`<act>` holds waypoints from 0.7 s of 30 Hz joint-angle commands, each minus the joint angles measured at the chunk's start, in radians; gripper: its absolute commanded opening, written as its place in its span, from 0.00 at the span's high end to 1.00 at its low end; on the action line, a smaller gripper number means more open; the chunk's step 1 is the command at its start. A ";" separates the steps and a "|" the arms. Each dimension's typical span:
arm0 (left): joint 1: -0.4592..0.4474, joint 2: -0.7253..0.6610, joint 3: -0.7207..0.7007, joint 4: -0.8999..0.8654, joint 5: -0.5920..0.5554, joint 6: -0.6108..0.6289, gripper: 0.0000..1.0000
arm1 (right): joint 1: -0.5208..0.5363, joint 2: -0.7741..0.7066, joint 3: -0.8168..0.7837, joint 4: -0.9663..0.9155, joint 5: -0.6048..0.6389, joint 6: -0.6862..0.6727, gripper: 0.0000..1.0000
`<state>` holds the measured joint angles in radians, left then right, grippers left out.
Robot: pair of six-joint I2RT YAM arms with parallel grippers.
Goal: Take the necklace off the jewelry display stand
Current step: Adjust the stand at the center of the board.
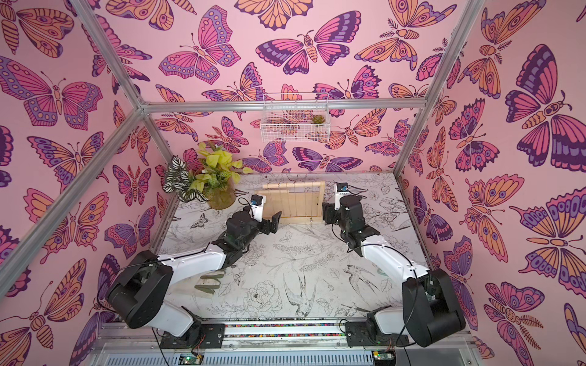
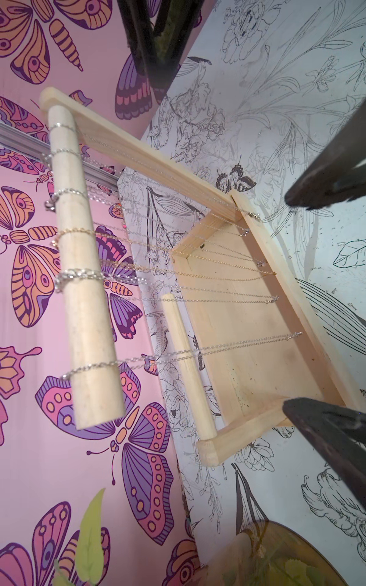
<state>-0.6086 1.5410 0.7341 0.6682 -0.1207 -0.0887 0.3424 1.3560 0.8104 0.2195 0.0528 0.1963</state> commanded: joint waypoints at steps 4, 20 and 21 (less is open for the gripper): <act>-0.003 -0.004 -0.008 0.022 -0.005 0.019 0.04 | 0.005 0.079 0.070 0.042 -0.060 -0.014 0.33; -0.001 0.022 -0.013 0.017 -0.011 0.022 0.03 | 0.042 0.265 0.234 0.075 0.098 -0.050 0.43; -0.001 0.021 -0.010 0.013 -0.013 0.024 0.03 | 0.049 0.273 0.240 0.082 0.116 -0.059 0.44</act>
<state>-0.6090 1.5494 0.7288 0.6796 -0.1215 -0.0841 0.3717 1.6039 1.0187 0.2779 0.1078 0.1661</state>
